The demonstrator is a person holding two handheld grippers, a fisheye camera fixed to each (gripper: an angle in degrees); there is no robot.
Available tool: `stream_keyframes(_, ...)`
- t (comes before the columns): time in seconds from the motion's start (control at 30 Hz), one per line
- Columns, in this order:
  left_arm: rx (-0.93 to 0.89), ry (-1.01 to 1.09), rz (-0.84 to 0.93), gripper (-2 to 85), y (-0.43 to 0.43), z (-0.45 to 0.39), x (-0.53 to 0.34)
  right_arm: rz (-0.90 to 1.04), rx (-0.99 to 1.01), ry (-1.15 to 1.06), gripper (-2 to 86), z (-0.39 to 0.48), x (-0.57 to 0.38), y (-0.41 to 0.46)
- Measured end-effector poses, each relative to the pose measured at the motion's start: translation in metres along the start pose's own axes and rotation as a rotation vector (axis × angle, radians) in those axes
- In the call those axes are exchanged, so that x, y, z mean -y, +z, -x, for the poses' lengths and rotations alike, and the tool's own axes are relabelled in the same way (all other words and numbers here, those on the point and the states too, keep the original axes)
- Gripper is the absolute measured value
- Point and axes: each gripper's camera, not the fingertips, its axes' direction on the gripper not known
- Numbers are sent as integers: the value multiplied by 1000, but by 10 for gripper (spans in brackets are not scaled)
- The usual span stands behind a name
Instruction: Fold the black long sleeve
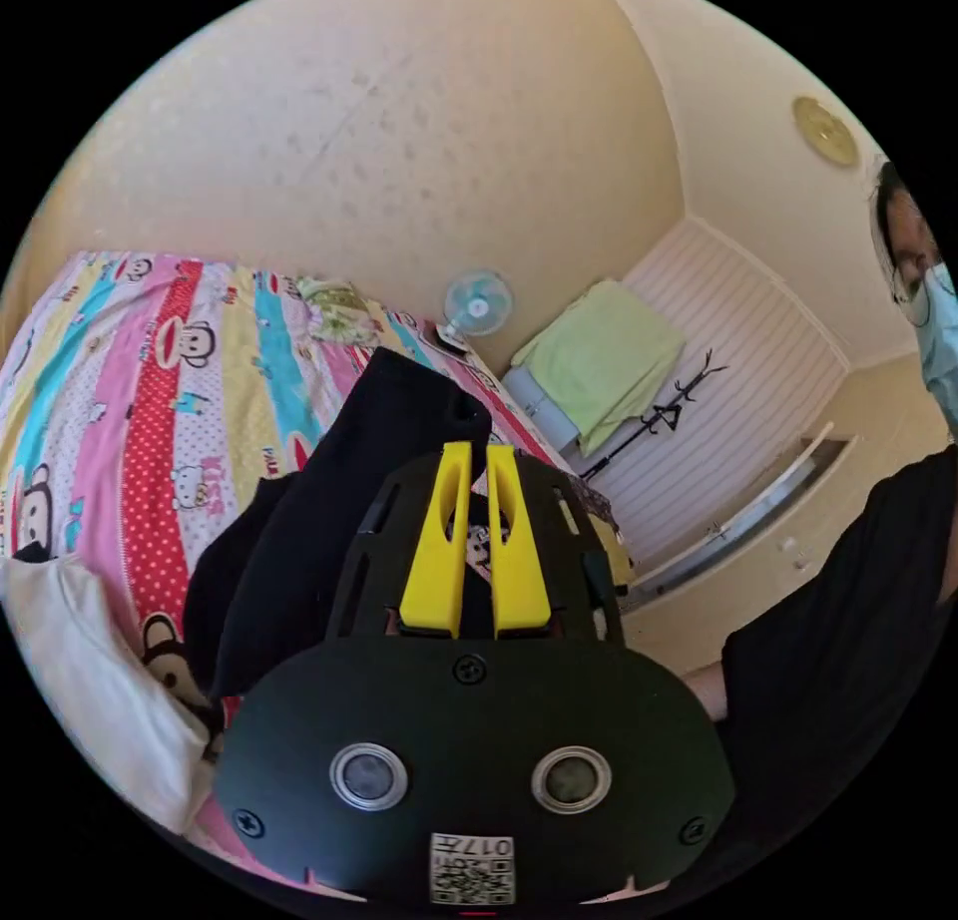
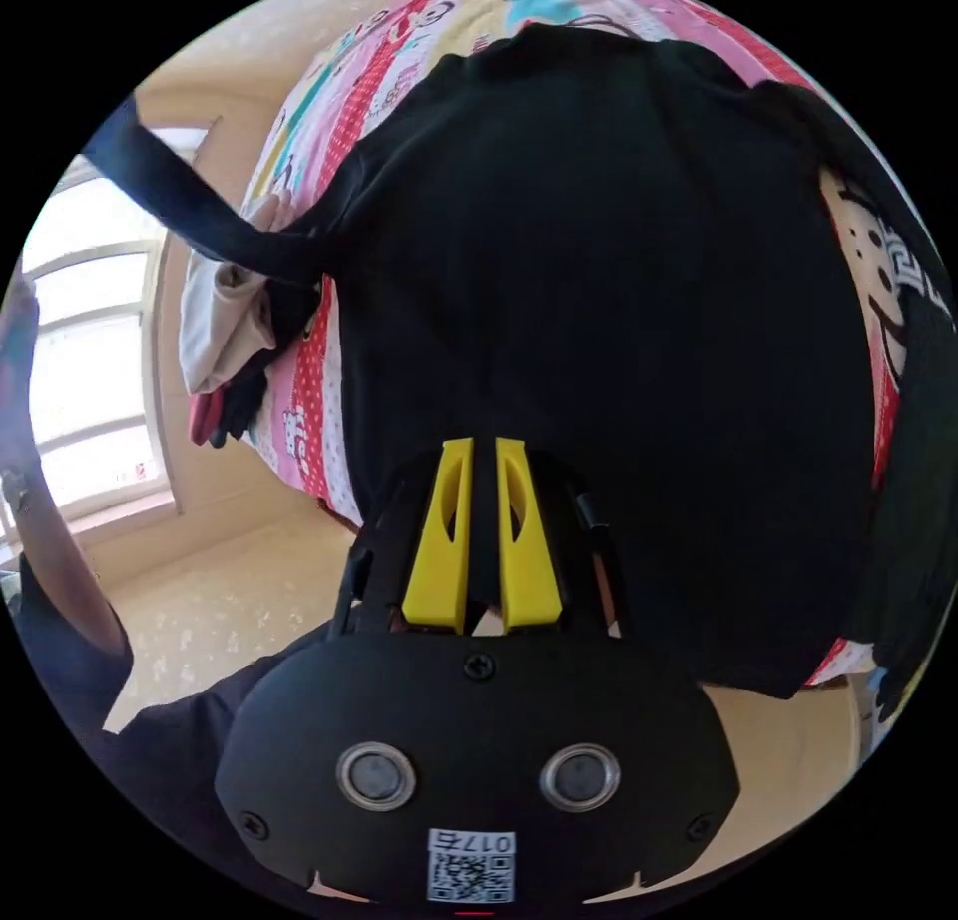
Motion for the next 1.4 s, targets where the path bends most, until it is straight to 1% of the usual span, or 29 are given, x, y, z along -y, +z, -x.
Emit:
stream_keyframes(0.07,-15,-36,55,47,62,2,-3,-8,54,10,64,-28,-23,-13)
stream_keyframes(0.1,-4,-66,93,56,92,4,-9,-13,45,11,70,-44,-36,-21)
stream_keyframes(0.17,33,-121,132,69,116,6,-24,-23,12,21,79,-68,-47,-35)
stream_keyframes(0.23,80,-178,132,74,117,9,-46,-53,0,30,88,-88,-47,-53)
stream_keyframes(0.33,178,-275,128,76,95,24,-81,-164,11,-8,99,-95,-24,-89)
stream_keyframes(0.4,292,-361,140,83,70,45,-100,-267,9,-106,105,-77,11,-113)
stream_keyframes(0.43,326,-382,142,86,64,51,-103,-283,1,-142,106,-70,22,-117)
stream_keyframes(0.47,391,-420,142,92,53,63,-107,-291,-50,-217,107,-52,46,-118)
stream_keyframes(0.5,444,-437,131,99,44,73,-107,-275,-154,-255,109,-37,72,-112)
stream_keyframes(0.53,464,-435,123,99,41,77,-105,-266,-208,-259,110,-32,86,-107)
stream_keyframes(0.57,490,-414,122,100,39,84,-99,-245,-280,-239,110,-28,111,-96)
stream_keyframes(0.63,529,-382,164,99,47,98,-88,-169,-356,-181,103,-32,147,-72)
stream_keyframes(0.67,564,-377,216,92,59,111,-83,-73,-423,-125,94,-40,166,-49)
stream_keyframes(0.7,584,-393,287,78,73,125,-81,-23,-461,-112,80,-41,175,-34)
stream_keyframes(0.77,595,-447,341,48,83,139,-80,8,-517,-133,49,-23,175,-39)
stream_keyframes(0.83,580,-486,256,24,69,134,-78,-71,-512,-173,29,7,164,-67)
stream_keyframes(0.9,513,-536,118,12,45,121,-81,-255,-536,-247,20,49,145,-111)
stream_keyframes(1.0,432,-550,9,3,32,112,-87,-402,-570,-265,18,74,150,-135)
stream_keyframes(1.03,435,-555,6,2,33,112,-89,-414,-581,-267,18,74,155,-134)
stream_keyframes(1.07,475,-592,37,2,39,117,-93,-397,-653,-230,19,66,168,-122)
stream_keyframes(1.1,480,-642,109,5,48,126,-98,-301,-756,-164,19,49,185,-101)
stream_keyframes(1.13,464,-669,138,14,51,131,-99,-221,-794,-127,20,36,194,-87)
stream_keyframes(1.17,424,-690,134,34,49,135,-100,-54,-828,-35,22,7,204,-63)
stream_keyframes(1.2,401,-671,81,47,40,134,-97,-37,-786,-1,26,-5,199,-61)
stream_keyframes(1.23,402,-653,61,53,35,133,-94,-81,-763,-11,32,-2,194,-70)
stream_keyframes(1.3,463,-598,89,76,25,138,-75,-243,-703,-72,66,26,172,-106)
stream_keyframes(1.33,483,-590,104,88,25,141,-71,-269,-669,-93,76,36,167,-114)
stream_keyframes(1.4,510,-535,137,111,30,152,-50,-321,-427,-244,102,77,157,-136)
